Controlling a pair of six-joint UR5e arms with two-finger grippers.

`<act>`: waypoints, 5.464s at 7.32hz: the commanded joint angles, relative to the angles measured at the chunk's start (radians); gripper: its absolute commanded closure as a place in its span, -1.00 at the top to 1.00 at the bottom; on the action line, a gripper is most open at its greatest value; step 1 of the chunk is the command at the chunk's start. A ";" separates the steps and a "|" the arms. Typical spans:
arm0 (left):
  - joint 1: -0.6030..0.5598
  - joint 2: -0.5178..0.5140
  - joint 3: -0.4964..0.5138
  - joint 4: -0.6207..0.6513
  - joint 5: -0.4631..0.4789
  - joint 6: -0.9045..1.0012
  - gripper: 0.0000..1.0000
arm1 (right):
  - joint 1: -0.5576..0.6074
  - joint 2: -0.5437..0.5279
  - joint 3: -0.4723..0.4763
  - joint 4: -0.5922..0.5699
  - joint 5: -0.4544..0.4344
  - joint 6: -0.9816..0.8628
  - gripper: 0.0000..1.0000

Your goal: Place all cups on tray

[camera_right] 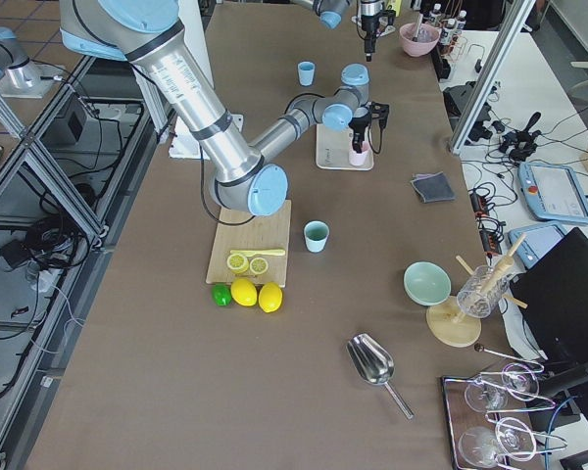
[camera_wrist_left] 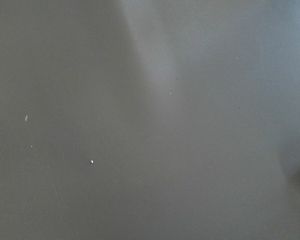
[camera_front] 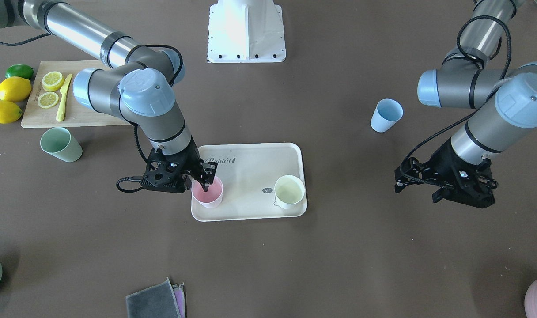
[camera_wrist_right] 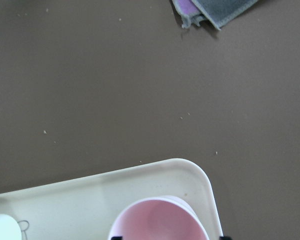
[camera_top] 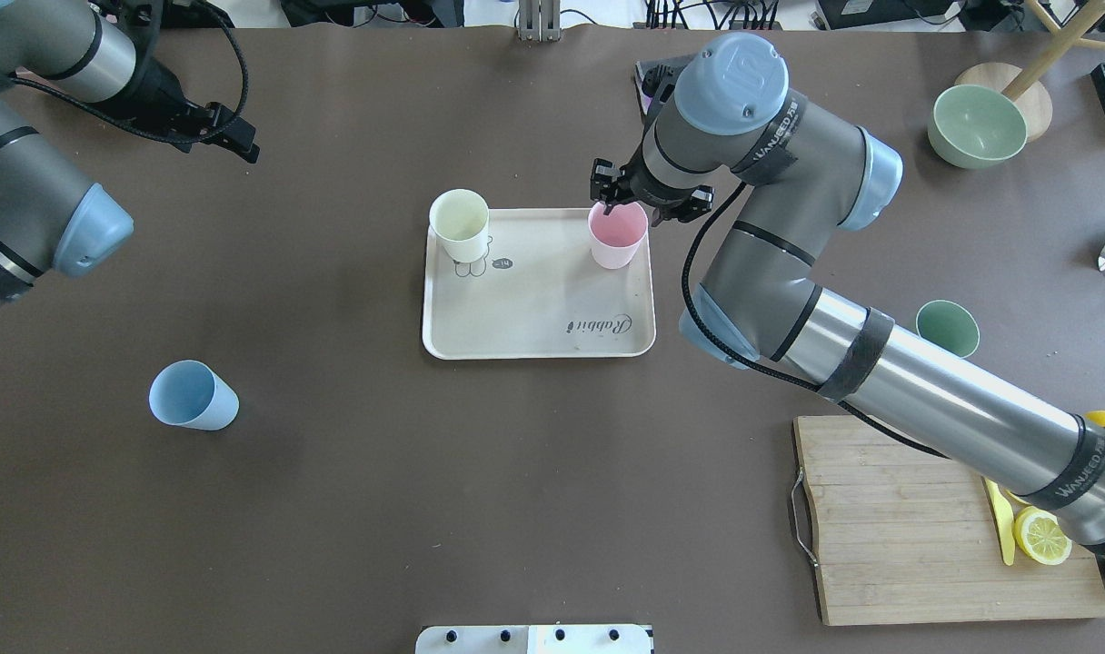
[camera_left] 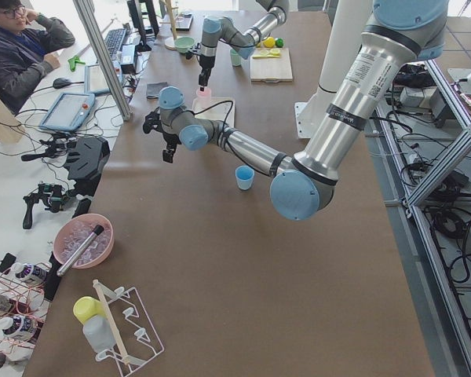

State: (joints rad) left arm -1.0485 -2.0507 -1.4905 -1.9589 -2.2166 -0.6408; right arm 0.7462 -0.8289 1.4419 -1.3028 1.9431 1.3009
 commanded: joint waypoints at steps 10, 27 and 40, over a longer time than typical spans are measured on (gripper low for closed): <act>0.312 0.517 -0.372 -0.183 0.139 -0.269 0.96 | 0.347 -0.251 0.290 -0.279 0.250 -0.537 1.00; 0.372 -0.187 -0.064 0.167 0.189 -0.390 -1.00 | 0.440 -0.737 0.368 -0.076 0.260 -0.870 1.00; -0.051 -0.020 -0.086 0.230 -0.045 0.119 0.96 | 0.224 -0.791 0.361 0.086 0.186 -0.641 0.96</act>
State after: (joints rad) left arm -1.0957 -2.0773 -1.5783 -1.7276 -2.2614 -0.5309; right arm 1.0157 -1.6146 1.8100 -1.2366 2.1752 0.6279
